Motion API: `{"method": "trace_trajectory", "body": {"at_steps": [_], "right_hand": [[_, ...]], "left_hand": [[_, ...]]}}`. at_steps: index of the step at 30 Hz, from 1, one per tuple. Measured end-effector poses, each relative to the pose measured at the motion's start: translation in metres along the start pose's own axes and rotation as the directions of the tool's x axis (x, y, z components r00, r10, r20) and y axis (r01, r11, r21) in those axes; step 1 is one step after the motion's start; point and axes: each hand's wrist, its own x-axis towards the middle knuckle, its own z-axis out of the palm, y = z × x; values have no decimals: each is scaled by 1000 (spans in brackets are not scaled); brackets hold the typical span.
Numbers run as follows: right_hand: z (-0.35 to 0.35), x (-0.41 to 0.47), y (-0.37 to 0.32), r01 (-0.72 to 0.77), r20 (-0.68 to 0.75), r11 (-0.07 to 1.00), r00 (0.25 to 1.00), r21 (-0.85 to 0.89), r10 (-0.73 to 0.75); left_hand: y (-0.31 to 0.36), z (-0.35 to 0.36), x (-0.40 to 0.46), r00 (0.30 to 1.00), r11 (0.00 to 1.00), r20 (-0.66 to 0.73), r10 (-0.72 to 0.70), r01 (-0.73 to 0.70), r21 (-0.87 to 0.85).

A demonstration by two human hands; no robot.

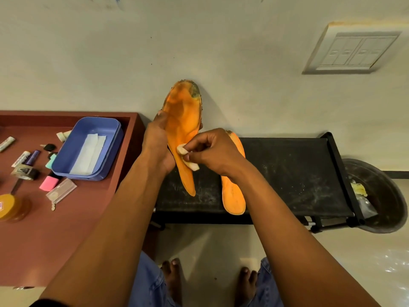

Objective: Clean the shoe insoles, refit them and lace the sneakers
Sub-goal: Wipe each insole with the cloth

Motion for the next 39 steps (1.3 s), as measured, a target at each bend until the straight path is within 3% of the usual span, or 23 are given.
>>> {"method": "trace_trajectory", "body": {"at_steps": [11, 21, 29, 34, 39], "right_hand": [[-10, -2, -3, -85, -108, 984, 989, 154, 103], [-7, -6, -14, -100, -316, 949, 928, 299, 197], [-13, -20, -28, -81, -425, 965, 886, 251, 185], [-13, -27, -34, -55, -415, 992, 904, 114, 98], [-13, -45, -45, 35, -176, 999, 984, -3, -35]], "left_hand": [[-4, 11, -6, 996, 983, 33, -83, 77, 166], [-9, 13, -31, 994, 956, 99, -54, 23, 292], [-8, 20, -56, 984, 946, 169, -49, -9, 325], [-11, 26, -60, 991, 964, 134, -11, -26, 266], [-6, 30, -57, 996, 986, 86, 11, -25, 165]]}}
